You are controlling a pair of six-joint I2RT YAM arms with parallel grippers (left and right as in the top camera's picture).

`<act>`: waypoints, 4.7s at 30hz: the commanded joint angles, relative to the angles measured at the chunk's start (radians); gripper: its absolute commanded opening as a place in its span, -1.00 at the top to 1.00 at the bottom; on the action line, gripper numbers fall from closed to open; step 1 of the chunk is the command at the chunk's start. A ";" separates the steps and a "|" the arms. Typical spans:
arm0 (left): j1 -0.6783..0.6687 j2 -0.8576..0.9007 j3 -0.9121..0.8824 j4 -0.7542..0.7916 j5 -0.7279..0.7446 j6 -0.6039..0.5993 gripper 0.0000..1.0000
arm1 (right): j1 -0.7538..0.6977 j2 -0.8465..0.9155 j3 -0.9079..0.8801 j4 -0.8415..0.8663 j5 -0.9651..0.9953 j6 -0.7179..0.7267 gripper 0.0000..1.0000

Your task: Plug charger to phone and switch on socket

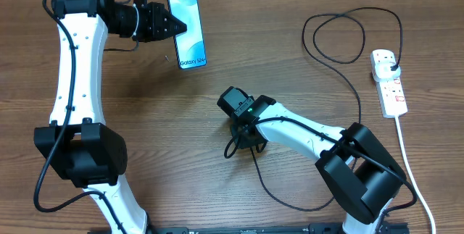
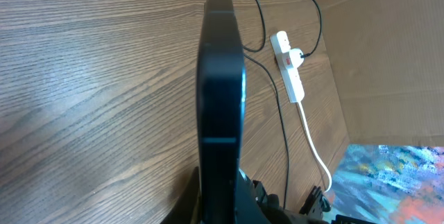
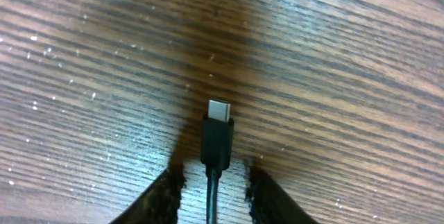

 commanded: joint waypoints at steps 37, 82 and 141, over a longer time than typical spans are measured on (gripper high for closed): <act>-0.046 -0.005 0.012 -0.058 0.059 0.134 0.92 | -0.011 -0.067 0.122 0.027 -0.052 0.005 0.93; -0.075 -0.005 0.012 -0.126 0.432 0.306 0.92 | -0.011 -0.458 0.151 0.158 -0.088 0.051 0.93; -0.105 -0.005 0.012 -0.060 0.399 0.249 0.92 | -0.013 -0.458 0.151 0.150 -0.042 0.051 0.93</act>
